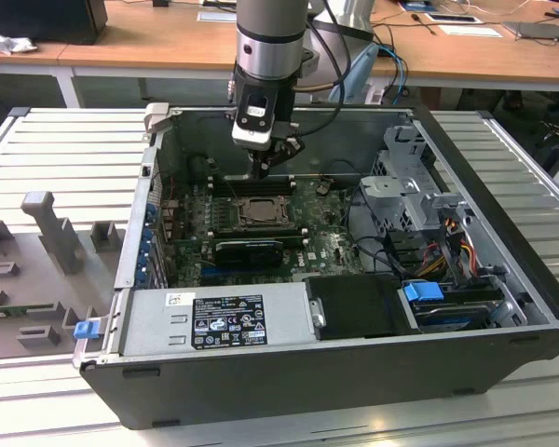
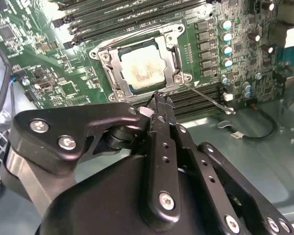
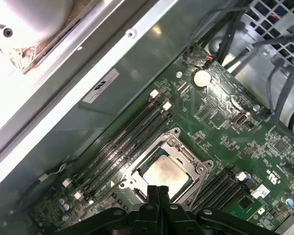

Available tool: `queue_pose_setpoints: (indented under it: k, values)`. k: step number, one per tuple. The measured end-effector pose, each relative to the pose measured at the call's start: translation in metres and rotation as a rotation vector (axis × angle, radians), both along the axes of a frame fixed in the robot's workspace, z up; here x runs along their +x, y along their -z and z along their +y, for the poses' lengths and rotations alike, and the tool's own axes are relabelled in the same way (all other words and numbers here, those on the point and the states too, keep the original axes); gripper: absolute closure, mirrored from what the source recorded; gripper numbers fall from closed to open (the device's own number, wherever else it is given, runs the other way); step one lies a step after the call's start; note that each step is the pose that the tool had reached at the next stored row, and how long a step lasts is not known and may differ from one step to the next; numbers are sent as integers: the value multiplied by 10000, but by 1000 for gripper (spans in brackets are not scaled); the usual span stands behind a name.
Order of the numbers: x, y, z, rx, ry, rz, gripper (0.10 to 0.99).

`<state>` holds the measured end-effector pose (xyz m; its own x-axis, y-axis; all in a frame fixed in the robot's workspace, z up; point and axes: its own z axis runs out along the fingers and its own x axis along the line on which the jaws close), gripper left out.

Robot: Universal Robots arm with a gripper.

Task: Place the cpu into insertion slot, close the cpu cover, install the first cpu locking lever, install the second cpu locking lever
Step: 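Install the first cpu locking lever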

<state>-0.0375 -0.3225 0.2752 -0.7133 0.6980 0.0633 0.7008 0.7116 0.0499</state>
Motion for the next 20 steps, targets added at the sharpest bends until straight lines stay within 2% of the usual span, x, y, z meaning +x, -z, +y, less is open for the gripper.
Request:
queue_pose_setpoints:
  k: [7,12,13,15,16,18,20]
  values:
    - [0,0,0,1,-1292,0,980]
    - [0,7,0,-1,-2719,0,980]
    - [0,8,0,-5,-3040,-13,980]
    - [0,13,0,-35,-3429,-227,980]
    - [0,14,0,-43,-3538,-285,980]
    - [1,15,0,-52,-4046,-367,980]
    - [0,15,0,-53,-4490,-412,980]
